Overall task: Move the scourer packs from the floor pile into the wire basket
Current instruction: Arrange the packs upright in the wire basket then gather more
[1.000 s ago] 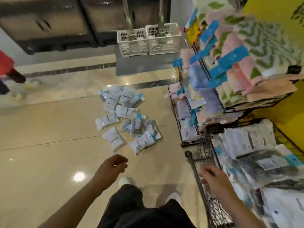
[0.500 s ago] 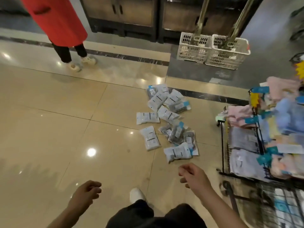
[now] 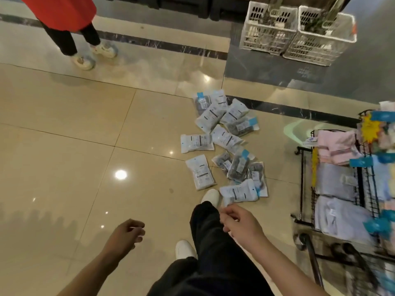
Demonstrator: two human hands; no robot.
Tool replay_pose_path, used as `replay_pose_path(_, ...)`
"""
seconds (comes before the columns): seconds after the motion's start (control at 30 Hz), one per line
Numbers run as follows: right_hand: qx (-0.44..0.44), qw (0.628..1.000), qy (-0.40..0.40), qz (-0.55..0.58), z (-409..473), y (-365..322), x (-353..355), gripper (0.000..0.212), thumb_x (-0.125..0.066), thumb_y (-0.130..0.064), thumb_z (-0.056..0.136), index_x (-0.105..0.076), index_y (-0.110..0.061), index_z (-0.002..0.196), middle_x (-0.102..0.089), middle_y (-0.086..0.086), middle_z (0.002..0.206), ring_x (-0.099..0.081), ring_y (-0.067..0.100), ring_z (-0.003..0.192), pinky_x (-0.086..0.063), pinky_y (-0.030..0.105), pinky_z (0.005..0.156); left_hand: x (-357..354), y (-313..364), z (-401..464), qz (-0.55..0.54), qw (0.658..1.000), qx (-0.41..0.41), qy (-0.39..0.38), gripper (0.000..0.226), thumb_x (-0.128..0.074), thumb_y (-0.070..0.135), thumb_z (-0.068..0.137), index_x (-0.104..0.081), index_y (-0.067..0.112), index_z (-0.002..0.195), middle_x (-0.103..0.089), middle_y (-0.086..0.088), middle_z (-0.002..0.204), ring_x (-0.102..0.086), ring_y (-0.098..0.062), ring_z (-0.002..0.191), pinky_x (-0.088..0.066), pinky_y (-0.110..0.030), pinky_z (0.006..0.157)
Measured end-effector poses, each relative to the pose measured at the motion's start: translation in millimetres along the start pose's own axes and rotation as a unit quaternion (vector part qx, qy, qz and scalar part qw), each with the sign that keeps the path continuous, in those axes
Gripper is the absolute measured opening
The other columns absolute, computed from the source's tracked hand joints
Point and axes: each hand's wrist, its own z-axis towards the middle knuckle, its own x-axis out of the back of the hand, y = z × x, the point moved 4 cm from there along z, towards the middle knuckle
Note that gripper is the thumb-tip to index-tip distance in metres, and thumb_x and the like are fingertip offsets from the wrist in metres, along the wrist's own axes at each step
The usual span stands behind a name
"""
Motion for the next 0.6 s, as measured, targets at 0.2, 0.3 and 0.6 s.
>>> replay_pose_path(0.2,-0.105,0.993,0.029,-0.048,85.6,9.6,57.9,0.006,-0.065,-0.029,0.1,-0.071,-0.028,0.1,-0.076,-0.003,0.094,-0.075,0.017,0.081,-0.057,0.028,0.071,-23.5,125.2,38.2,0.084,0.994,-0.061,-0.03,0.016,-0.058,0.017,0.103,-0.069,0.026,0.107,-0.078,0.002,0.101,-0.073,-0.019,0.095,-0.058,-0.039,0.083)
replay_pose_path(0.3,-0.149,0.985,0.04,-0.08,126.1,11.3,90.5,0.006,-0.067,-0.028,0.098,-0.073,-0.026,0.096,-0.077,-0.003,0.088,-0.075,0.018,0.077,-0.056,0.033,0.072,-36.5,196.1,56.0,0.108,0.987,-0.108,-0.052,0.016,-0.059,0.021,0.101,-0.069,0.033,0.106,-0.076,0.008,0.101,-0.072,-0.012,0.095,-0.055,-0.03,0.076)
replay_pose_path(0.6,-0.218,0.971,0.056,-0.079,280.1,-5.1,118.9,0.003,-0.069,-0.033,0.096,-0.072,-0.033,0.095,-0.077,-0.004,0.093,-0.077,0.02,0.08,-0.053,0.031,0.071,-92.2,308.1,181.8,0.176,0.955,-0.177,-0.161,0.018,-0.058,0.028,0.1,-0.068,0.04,0.109,-0.071,0.015,0.098,-0.067,-0.001,0.089,-0.051,-0.019,0.081)
